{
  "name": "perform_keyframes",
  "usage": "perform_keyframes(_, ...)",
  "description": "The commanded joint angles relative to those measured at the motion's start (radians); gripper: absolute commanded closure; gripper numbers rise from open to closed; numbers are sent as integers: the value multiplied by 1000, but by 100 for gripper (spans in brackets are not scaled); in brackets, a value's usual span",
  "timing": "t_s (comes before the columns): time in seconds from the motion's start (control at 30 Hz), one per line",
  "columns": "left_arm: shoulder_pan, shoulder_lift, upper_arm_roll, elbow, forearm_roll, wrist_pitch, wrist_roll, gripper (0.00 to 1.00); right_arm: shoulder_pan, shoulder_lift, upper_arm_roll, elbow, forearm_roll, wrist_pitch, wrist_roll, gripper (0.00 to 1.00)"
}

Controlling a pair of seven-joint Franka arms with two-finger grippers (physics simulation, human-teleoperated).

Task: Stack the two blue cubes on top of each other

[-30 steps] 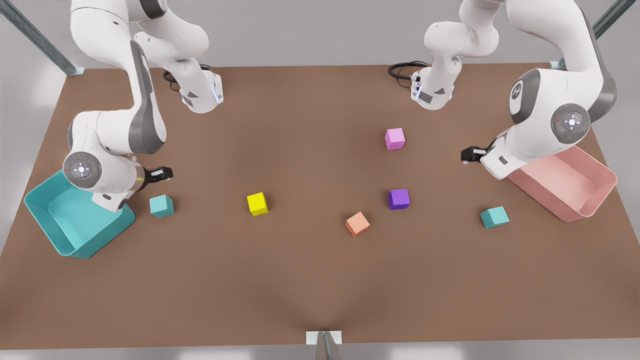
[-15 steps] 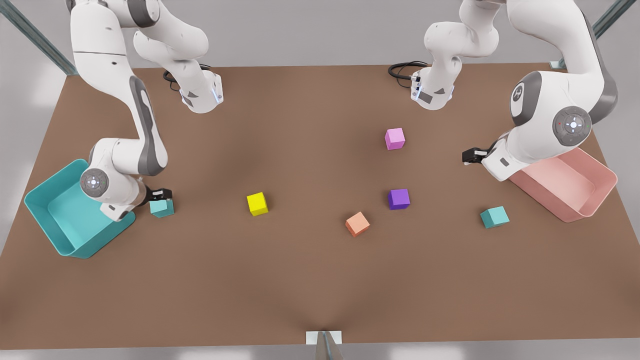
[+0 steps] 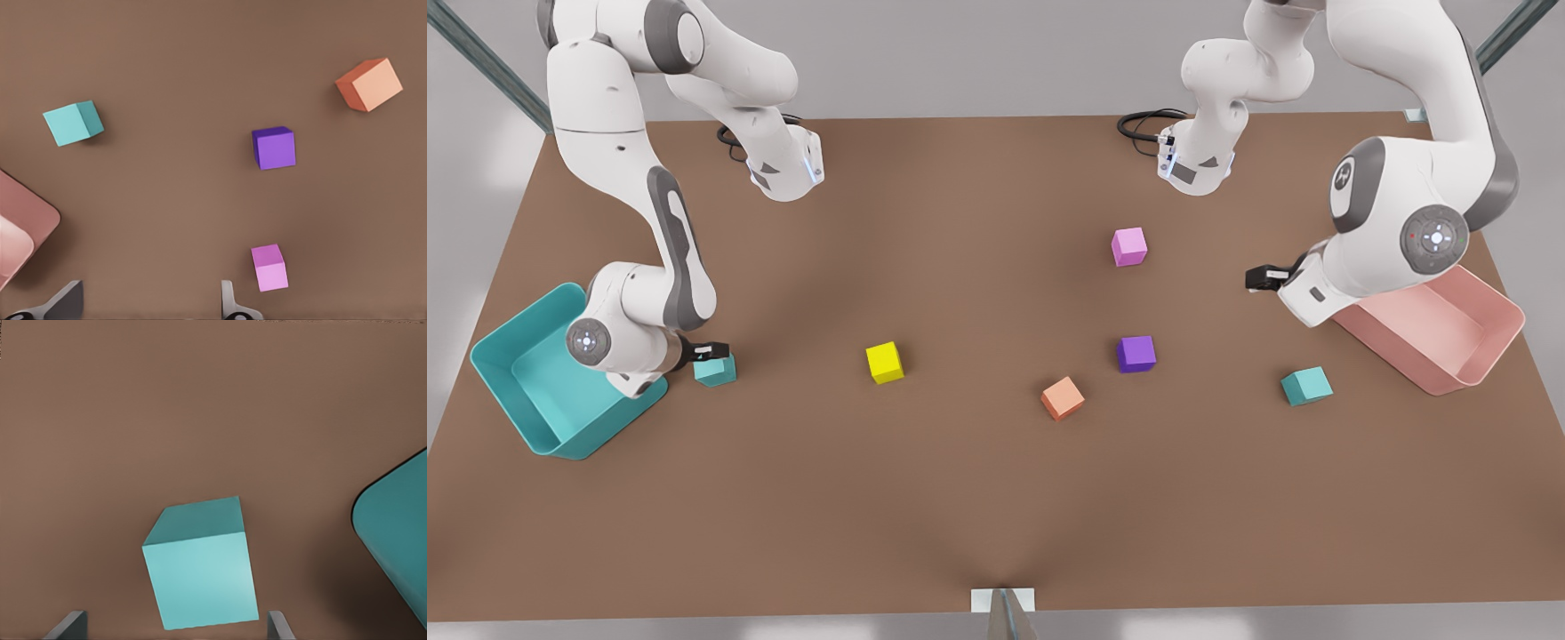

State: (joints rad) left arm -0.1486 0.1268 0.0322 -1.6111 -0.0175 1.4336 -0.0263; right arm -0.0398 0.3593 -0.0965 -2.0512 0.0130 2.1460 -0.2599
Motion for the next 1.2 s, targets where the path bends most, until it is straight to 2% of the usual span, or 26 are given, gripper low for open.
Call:
perform_keyframes(0.0,0,0,0,0,1,-7,-3,0,0,3,0,-1,1,6,-168,0)
perform_keyframes(0.8,-3,-1,-3,2,7,-7,-4,0,-23,151,0,-1,32,135,-167,0)
perform_keyframes(0.83,-3,-1,-2,2,5,-7,-4,0,-23,150,0,-1,32,135,-167,8)
perform_keyframes(0.87,-3,-1,-2,3,7,-7,-4,0,-23,150,0,0,32,134,-168,23)
perform_keyframes(0.97,-3,-1,-3,3,7,-7,-4,0,-22,141,1,8,30,114,-174,40)
perform_keyframes(1.03,-3,-1,-2,3,7,-7,-4,0,-20,133,6,36,30,71,-179,45)
perform_keyframes(1.17,-3,-1,-3,14,7,-7,-4,0,69,81,14,120,76,-67,-160,45)
